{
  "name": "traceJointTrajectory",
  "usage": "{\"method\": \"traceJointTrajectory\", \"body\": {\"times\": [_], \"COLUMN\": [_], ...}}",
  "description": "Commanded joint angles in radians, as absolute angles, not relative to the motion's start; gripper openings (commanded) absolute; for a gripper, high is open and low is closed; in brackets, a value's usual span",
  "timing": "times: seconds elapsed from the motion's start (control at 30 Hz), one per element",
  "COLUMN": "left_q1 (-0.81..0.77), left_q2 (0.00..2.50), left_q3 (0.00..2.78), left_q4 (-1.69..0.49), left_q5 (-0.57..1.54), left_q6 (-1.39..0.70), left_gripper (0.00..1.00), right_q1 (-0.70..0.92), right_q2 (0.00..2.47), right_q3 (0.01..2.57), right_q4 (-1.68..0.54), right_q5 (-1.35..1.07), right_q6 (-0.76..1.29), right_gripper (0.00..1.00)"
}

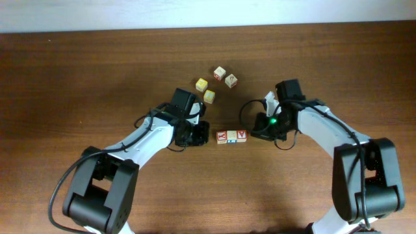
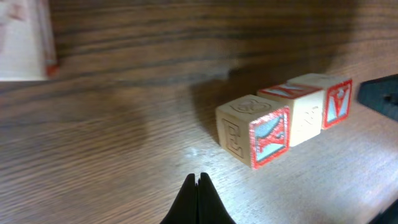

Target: Rotate 3 blocks

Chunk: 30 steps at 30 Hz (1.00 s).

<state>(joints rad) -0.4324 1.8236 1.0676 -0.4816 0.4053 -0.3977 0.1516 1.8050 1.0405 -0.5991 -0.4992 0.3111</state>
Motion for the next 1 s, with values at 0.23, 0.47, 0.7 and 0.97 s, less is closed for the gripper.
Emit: {"method": "traceJointTrajectory", "body": {"times": [0.23,0.47,0.7,0.97], "left_q1": [-0.455,-0.456,-0.456,-0.456], "left_q2": [1.827,1.847,1.851,1.883], "left_q3": [1.061,1.061,1.061,1.062], "left_q4": [-0.460,-0.396,-0.387,-0.374], "left_q5": [0.360,0.359,0.364,0.348], "left_q6": [-0.426,-0.426,-0.413,-0.411], "left_gripper": [0.00,0.00,0.00,0.00], "right_q1": [0.184,0.219,0.236,0.236], "right_q2": [1.845,1.845,1.845,1.845], "right_q3": [1.028,1.028,1.029,1.028], "right_q4": [-0.568,-0.567,-0.552,-0.549], "right_q5": [-0.541,-0.543,-0.542,-0.542], "right_q6": [0.356,0.353,0.352,0.352], "right_gripper": [0.04,0.04,0.04,0.04]}}
